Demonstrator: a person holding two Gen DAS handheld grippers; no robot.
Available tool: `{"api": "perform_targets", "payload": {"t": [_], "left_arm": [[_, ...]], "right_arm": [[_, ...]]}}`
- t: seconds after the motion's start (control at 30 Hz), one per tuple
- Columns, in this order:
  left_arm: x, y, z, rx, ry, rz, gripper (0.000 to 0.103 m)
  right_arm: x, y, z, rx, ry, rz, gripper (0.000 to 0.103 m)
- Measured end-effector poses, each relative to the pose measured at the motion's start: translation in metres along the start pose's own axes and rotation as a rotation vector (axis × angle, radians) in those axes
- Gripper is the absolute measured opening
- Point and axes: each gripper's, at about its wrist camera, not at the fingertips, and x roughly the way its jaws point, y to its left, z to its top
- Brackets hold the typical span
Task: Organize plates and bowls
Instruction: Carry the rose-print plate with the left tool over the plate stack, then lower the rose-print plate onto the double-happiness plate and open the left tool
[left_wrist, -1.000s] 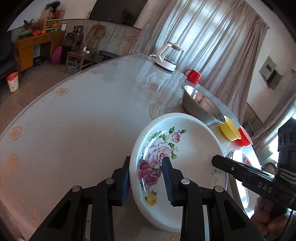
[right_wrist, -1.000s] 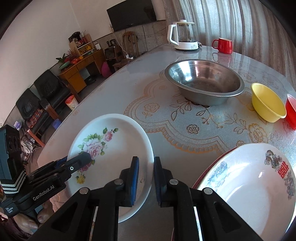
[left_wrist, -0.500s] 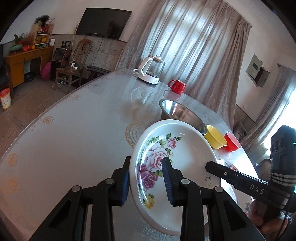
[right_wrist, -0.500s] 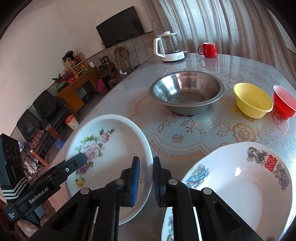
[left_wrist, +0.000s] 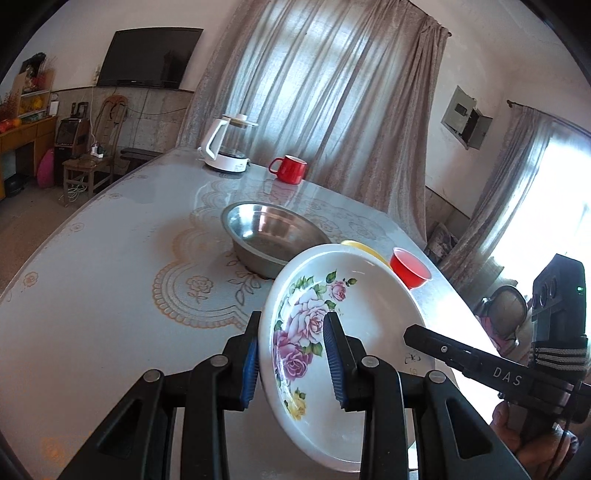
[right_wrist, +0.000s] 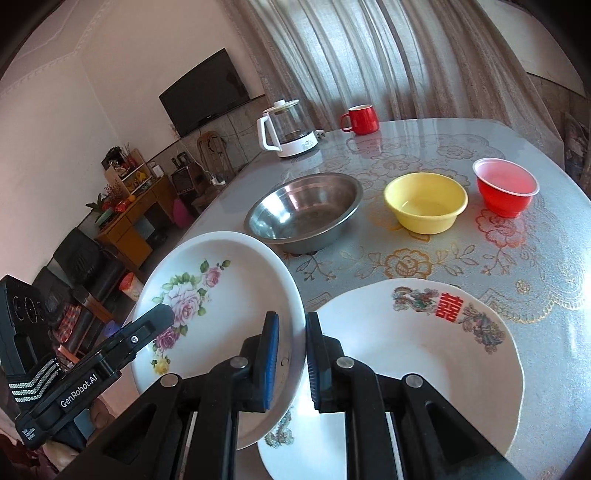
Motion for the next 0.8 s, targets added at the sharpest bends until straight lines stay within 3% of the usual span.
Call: {"api": "perform_targets", "payload": {"t": [0.43,0.8], "left_arm": [[0.038,-0.069,-0.016,0.125,0.130,-0.115,0.032],[0.057,-0.076,-0.030,0.140,0.210,-0.104,0.032]], "right_arm": [[-0.039,-0.074,-0.025,0.136,-0.011,-0.155,0.013],[-0.044,-0.088,-0.035,0.134,-0.008,-0.220,0.013]]}}
